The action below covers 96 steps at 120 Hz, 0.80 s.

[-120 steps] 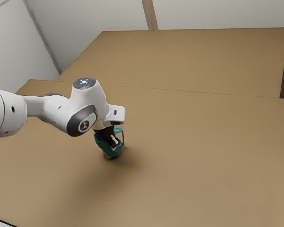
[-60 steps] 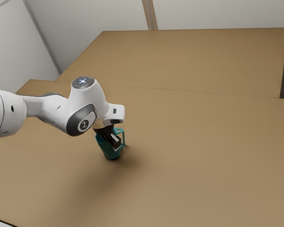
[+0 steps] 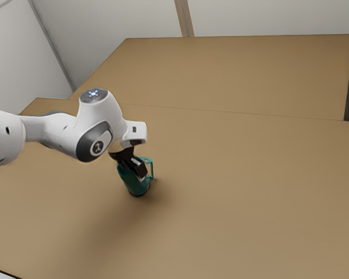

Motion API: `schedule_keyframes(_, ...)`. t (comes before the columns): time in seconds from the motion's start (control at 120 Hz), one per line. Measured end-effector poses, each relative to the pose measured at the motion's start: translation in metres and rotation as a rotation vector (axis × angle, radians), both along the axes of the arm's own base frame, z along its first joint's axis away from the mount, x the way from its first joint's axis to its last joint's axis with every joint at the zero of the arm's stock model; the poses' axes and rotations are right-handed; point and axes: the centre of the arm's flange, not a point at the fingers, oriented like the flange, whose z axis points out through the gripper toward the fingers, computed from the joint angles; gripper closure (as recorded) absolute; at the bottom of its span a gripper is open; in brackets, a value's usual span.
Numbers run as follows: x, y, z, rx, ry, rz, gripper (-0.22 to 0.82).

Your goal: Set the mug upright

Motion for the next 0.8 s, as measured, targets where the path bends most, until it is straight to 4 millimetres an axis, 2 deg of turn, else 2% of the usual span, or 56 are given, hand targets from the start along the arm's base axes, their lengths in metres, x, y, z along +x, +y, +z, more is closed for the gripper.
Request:
schedule_keyframes(0.158, 0.005, -0.005, 0.015, -0.026, 0.007, 0.029, 0.14)
schedule_keyframes(0.267, 0.014, -0.008, 0.036, -0.049, 0.005, 0.052, 0.13)
schedule_keyframes(0.4, 0.033, -0.011, 0.077, -0.076, -0.011, 0.076, 0.12)
schedule_keyframes(0.542, 0.065, -0.014, 0.128, -0.092, -0.024, 0.093, 0.07)
schedule_keyframes(0.675, 0.095, -0.015, 0.155, -0.102, 0.020, 0.115, 0.03)
schedule_keyframes(0.8, 0.106, -0.011, 0.177, -0.107, 0.083, 0.139, 0.02)
